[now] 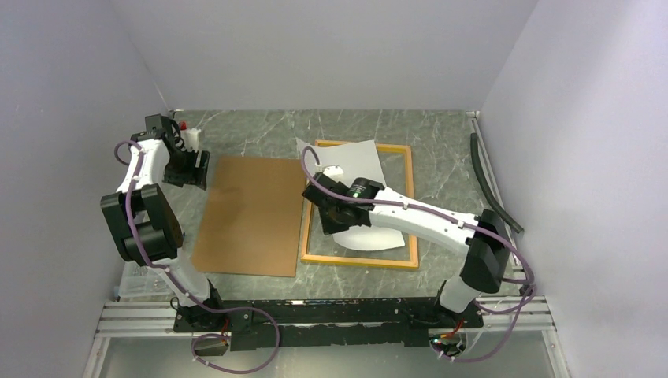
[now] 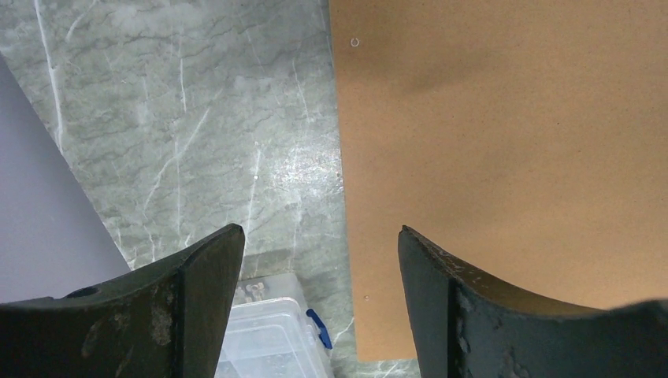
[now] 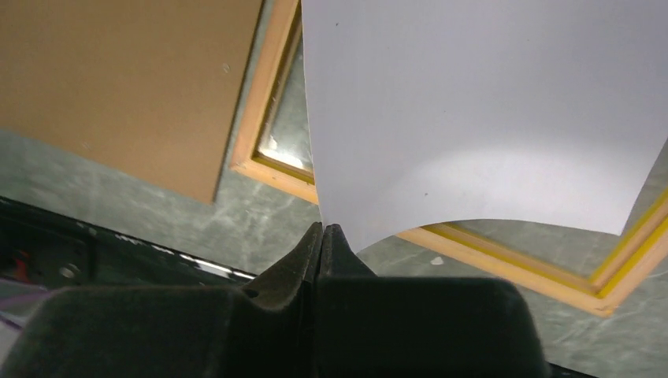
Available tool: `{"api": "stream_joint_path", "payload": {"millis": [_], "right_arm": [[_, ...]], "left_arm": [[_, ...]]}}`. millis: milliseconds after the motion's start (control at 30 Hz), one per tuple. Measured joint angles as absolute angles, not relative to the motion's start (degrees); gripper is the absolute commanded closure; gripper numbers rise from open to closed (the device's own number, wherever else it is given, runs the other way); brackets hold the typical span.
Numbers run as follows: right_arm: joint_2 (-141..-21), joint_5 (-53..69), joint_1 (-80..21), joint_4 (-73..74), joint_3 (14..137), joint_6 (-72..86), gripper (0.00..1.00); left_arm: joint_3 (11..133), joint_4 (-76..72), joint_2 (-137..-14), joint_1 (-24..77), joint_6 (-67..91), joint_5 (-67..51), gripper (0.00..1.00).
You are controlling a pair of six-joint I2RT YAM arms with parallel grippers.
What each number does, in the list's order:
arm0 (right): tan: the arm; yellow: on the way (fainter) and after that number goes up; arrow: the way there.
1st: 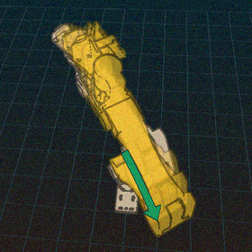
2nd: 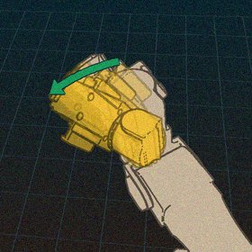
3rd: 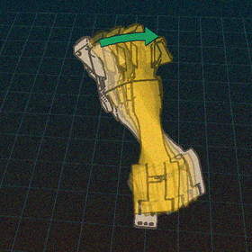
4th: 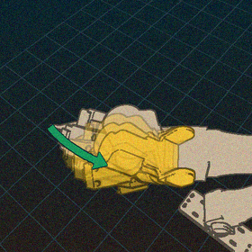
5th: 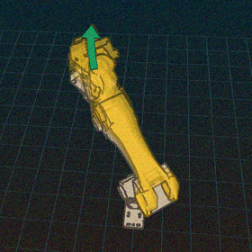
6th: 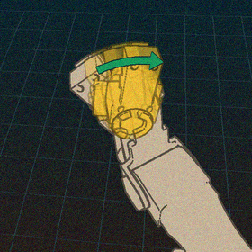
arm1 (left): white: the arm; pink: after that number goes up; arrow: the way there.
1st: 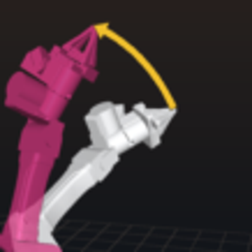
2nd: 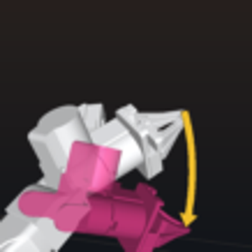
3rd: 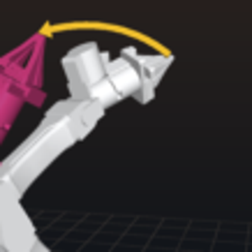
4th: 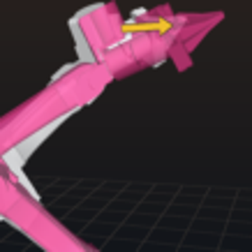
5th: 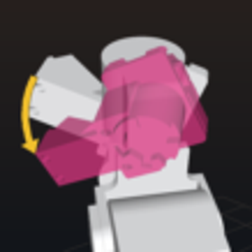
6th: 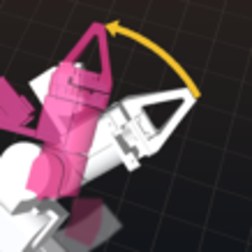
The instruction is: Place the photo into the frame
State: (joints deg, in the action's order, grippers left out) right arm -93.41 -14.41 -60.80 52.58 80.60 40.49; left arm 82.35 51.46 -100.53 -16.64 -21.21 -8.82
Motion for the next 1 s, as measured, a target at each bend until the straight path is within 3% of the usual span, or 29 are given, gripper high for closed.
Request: {"api": "stream_joint_path", "payload": {"millis": [500,1000], "right_arm": [[-99.15,-17.76,-61.39,54.13,83.50,56.34,1.00],[-98.56,-20.95,-61.49,54.68,82.21,59.11,1.00]], "left_arm": [[81.52,51.03,-99.90,-16.51,-21.45,-9.21,0.23],[81.43,50.81,-99.90,-16.49,-21.52,-9.23,0.23]]}}
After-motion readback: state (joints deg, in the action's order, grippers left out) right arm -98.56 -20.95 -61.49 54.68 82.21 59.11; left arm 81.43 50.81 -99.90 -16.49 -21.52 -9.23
